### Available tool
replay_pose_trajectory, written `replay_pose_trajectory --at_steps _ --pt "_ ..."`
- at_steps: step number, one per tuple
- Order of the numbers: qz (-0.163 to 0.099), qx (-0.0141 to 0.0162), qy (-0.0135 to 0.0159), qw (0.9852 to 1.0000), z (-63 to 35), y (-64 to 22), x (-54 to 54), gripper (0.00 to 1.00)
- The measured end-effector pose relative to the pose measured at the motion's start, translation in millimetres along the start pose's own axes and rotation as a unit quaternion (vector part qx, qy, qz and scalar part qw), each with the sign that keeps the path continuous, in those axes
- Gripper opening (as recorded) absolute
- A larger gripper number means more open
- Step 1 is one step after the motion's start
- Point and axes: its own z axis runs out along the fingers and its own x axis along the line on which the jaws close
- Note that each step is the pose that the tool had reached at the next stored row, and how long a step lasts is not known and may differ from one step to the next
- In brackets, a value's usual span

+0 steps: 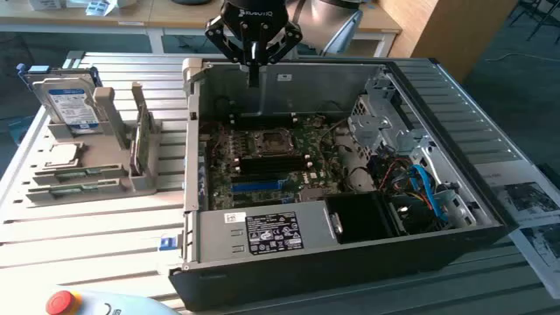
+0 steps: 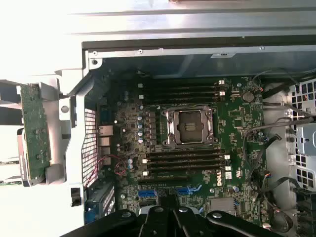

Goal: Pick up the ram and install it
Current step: 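Reach for the ram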

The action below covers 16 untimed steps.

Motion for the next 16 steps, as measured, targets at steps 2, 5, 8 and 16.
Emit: replay_pose_trajectory --at_steps 2,5,8,16 --pt "0.000 0.0000 0.0000 1.0000 0.0 0.0 0.0 0.10" --pt "0.000 0.0000 0.0000 1.0000 0.0 0.0 0.0 0.10" --pt "0.000 0.0000 0.0000 1.0000 0.0 -0.1 1.3 0.10" --pt "0.000 0.0000 0.0000 1.0000 -0.2 0.3 8.5 0.10"
